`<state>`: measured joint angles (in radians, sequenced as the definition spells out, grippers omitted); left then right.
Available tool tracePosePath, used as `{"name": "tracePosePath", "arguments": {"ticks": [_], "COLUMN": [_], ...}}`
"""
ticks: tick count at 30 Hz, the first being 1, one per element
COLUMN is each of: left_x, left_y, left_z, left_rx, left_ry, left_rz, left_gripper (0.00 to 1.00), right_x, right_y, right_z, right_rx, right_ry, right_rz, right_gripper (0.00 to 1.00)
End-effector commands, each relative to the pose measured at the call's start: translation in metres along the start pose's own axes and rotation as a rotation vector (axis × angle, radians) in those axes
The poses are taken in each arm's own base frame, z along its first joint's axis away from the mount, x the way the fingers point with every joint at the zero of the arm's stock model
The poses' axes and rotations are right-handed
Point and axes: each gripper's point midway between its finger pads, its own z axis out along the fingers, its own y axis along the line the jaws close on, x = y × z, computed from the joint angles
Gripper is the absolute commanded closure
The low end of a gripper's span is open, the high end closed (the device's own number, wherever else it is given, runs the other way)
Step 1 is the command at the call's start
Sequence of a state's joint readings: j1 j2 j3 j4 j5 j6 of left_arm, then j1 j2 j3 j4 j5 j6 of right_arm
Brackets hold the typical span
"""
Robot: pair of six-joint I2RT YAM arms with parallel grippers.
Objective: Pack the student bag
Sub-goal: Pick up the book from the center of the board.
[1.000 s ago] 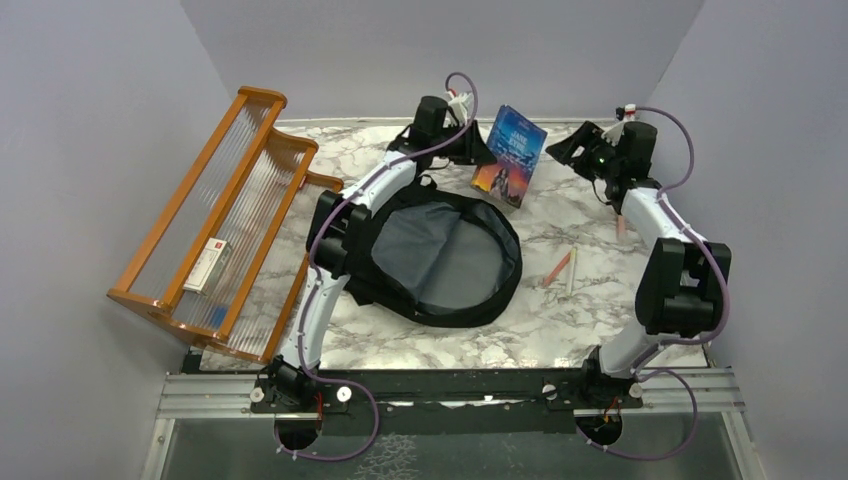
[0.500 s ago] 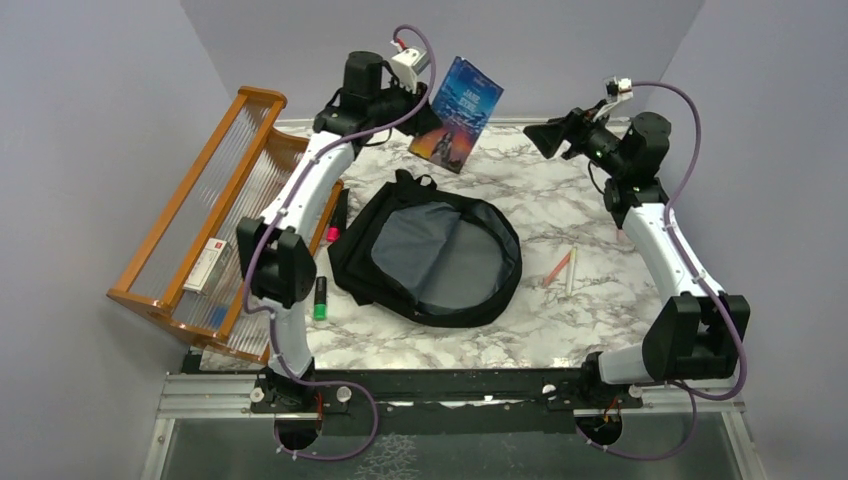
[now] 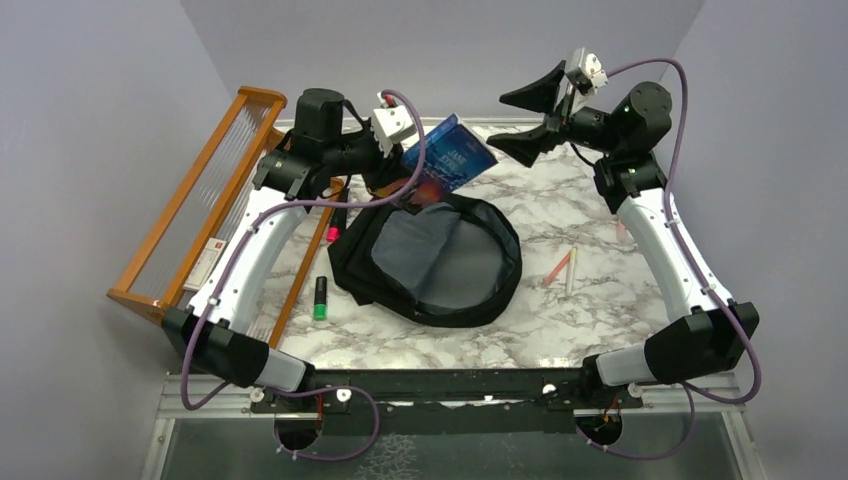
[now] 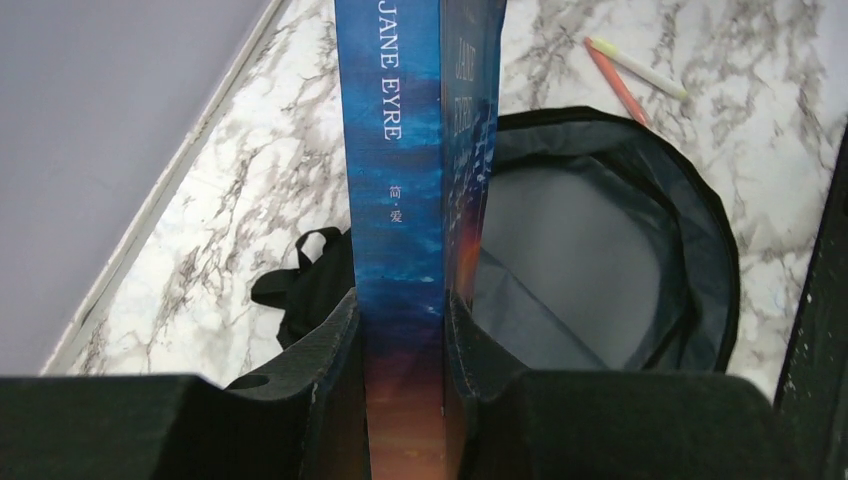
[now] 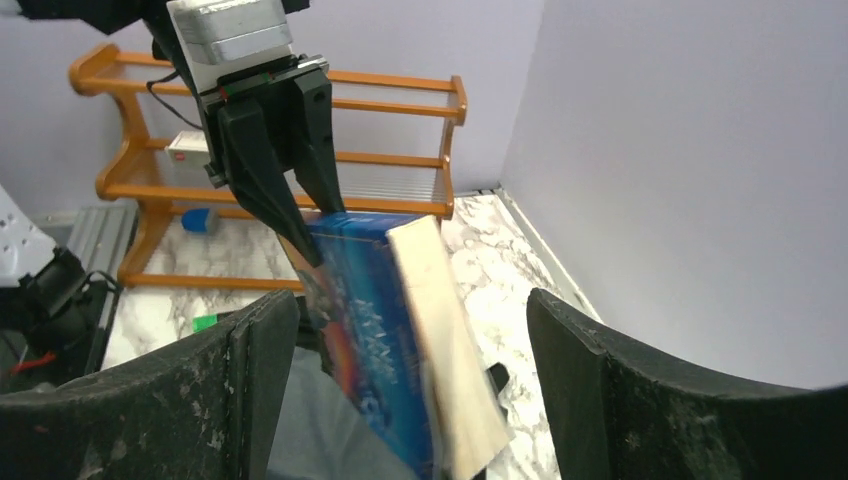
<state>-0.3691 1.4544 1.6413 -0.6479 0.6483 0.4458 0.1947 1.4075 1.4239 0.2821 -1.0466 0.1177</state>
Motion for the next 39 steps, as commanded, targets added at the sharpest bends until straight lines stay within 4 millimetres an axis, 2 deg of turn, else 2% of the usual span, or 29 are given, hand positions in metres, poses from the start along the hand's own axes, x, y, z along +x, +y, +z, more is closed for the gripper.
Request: {"name": "tracePosePath", "arguments": {"ticks": [1,4,12,16,21,24,29,39], "left_x": [-0.050,-0.054,-0.057,-0.058,-0.056,-0.054,-0.051,-0.048], "left_y": [-0.031,-0.049,-0.063,-0.065,-0.064,-0.063,-0.059,-0.055], "left_z": [-0.031,-0.035,-0.035,-0.035,-0.031,-0.027,-0.022,-0.017], "left_rx": [0.095,0.180,0.264,0.282,0.277,0.266,0.246,0.228], "left_ry": [-0.178,-0.210,-0.243,-0.253,-0.242,-0.231,-0.211,-0.196], "left_rz": [0.250,0.265,0.255,0.256,0.258,0.263,0.266,0.263], "left_gripper": [1.00,1.00,1.00,1.00,1.00,1.00,1.00,1.00], "right_x": [-0.010,-0.006,0.018,0.036,0.062,0.078,0.098,0.091], "right_y": [0.028,0.039,0.060,0.057,0.057,0.057,0.052,0.062], "right_z": [0.000,0.001,0.014,0.023,0.025,0.020,0.012,0.013], "right_rx": [-0.158,-0.236,-0.339,-0.345,-0.344,-0.329,-0.288,-0.350], "right_ry": [0.017,0.029,0.088,0.145,0.231,0.295,0.389,0.357], "right_rz": [-0.121,-0.135,-0.073,-0.032,0.027,0.064,0.074,0.083], "right_gripper": [0.10,0.09,0.06,0.06,0.09,0.14,0.29,0.56]}}
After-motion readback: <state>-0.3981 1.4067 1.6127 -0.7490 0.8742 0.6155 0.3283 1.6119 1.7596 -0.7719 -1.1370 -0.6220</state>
